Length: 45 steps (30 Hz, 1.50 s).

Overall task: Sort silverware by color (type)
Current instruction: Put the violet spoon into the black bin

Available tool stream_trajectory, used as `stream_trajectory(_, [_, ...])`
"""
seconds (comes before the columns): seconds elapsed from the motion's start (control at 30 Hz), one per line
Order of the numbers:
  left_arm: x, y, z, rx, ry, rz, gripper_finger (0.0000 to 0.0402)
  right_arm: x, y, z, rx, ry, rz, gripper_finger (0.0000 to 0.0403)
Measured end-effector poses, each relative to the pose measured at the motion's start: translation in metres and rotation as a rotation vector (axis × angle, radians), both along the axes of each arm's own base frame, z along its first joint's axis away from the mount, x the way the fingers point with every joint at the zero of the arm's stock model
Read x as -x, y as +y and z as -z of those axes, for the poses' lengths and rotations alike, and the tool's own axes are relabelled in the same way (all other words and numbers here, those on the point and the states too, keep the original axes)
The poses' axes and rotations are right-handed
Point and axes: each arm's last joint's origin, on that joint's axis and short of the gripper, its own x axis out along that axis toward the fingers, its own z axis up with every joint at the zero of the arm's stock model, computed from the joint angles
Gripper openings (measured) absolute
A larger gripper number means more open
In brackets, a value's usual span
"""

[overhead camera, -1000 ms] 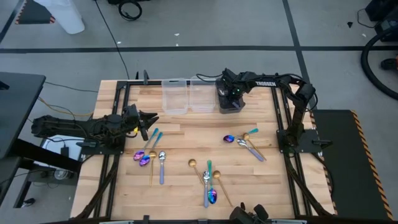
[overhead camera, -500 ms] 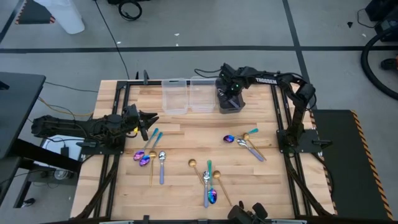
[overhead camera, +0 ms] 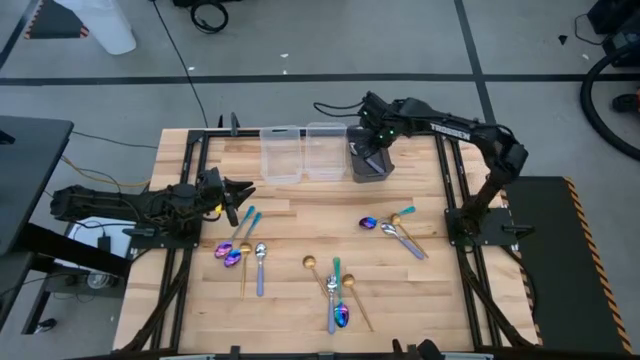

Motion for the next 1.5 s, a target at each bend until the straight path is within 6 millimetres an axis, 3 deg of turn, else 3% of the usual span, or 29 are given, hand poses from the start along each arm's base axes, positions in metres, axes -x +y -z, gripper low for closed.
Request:
stream_trajectory(0.37, [0.0,0.0,0.001,0.0,0.006,0.0,0.0102,0.014,0.051,-0.048,0.041,-0.123,-0.034,0.0124])
stream_trajectory(0.63, [0.0,0.0,0.001,0.006,0.004,-0.001,0.0102,0.028,0.082,-0.07,0.034,-0.182,-0.047,0.0124])
stream_trajectory(1.2, [0.0,0.0,0.001,0.006,0.013,-0.001,0.0102,0.056,0.132,-0.086,-0.026,-0.145,-0.03,0.0124])
stream_trajectory(1.5, [0.0,0.0,0.003,0.006,0.028,-0.001,0.0102,0.058,0.157,-0.083,-0.031,-0.083,-0.048,0.0124])
